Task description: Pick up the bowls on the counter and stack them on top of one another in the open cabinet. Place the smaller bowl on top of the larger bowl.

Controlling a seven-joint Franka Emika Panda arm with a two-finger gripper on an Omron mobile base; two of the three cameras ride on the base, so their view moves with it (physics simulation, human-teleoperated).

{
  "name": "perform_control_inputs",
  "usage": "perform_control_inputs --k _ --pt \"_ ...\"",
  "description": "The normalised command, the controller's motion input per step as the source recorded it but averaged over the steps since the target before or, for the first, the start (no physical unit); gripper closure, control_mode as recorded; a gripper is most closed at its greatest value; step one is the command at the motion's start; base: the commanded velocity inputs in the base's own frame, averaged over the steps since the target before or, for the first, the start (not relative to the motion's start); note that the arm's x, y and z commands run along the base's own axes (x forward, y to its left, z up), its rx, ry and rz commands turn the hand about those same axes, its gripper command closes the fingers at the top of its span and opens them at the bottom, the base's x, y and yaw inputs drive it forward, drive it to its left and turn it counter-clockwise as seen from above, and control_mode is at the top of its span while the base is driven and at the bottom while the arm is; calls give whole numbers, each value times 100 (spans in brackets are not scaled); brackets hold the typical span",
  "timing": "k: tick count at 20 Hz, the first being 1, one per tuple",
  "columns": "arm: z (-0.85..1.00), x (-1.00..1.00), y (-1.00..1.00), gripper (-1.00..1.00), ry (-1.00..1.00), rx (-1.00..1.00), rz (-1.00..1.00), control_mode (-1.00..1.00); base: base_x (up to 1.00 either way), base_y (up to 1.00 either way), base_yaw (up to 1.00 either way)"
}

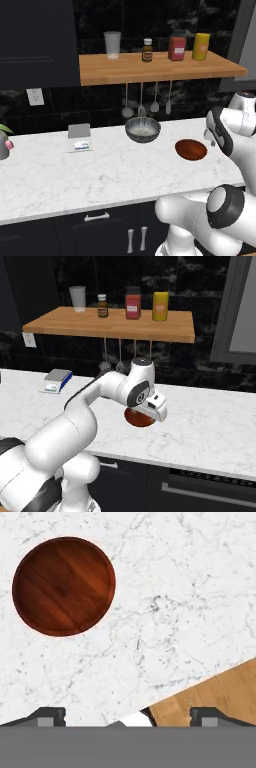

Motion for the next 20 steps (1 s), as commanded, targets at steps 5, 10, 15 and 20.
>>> perform_control_inputs --k 5,10,15,20 --pt "-56 56 -2 -100 12 0 -8 -100 0 0 0" --pt "-46 49 0 -100 0 4 0 -100 0 0 0" --pt "-45 21 -9 -100 -6 23 0 -100 0 0 0" --pt "-15 8 -6 -100 -9 17 1 -100 0 0 0"
